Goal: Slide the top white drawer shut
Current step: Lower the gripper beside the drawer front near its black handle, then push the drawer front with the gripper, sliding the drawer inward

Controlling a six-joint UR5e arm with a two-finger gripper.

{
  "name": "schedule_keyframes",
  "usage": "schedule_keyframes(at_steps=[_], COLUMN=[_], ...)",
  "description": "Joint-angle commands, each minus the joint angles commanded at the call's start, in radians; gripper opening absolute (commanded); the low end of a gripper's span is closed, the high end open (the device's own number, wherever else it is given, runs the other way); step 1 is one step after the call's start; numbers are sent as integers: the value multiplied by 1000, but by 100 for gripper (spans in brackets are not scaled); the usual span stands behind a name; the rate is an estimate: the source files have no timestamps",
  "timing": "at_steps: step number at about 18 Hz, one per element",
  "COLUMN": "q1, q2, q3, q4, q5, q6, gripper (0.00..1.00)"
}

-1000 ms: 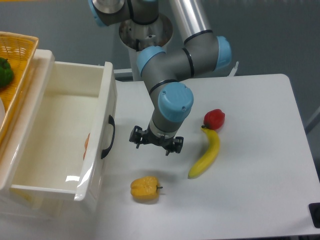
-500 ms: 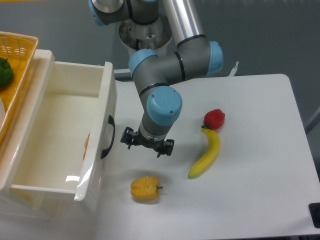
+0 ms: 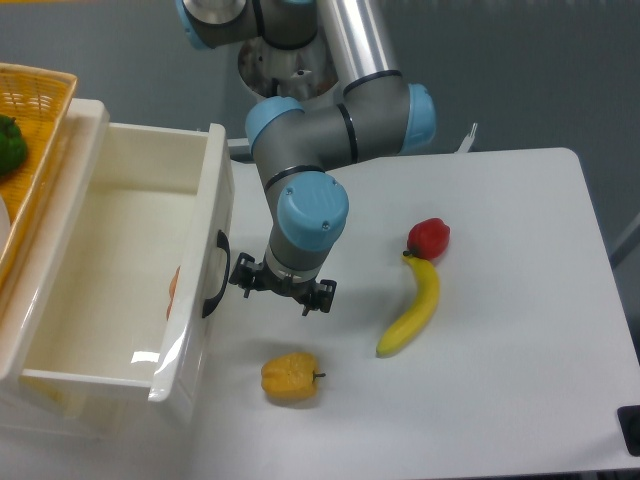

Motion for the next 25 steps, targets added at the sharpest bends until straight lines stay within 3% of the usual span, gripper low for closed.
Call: schedule_keyframes(at_steps=[25], q1=[-54], q2=[35], q3=[2], q4=[0], q5=[-25], q6=[-61], gripper=[100])
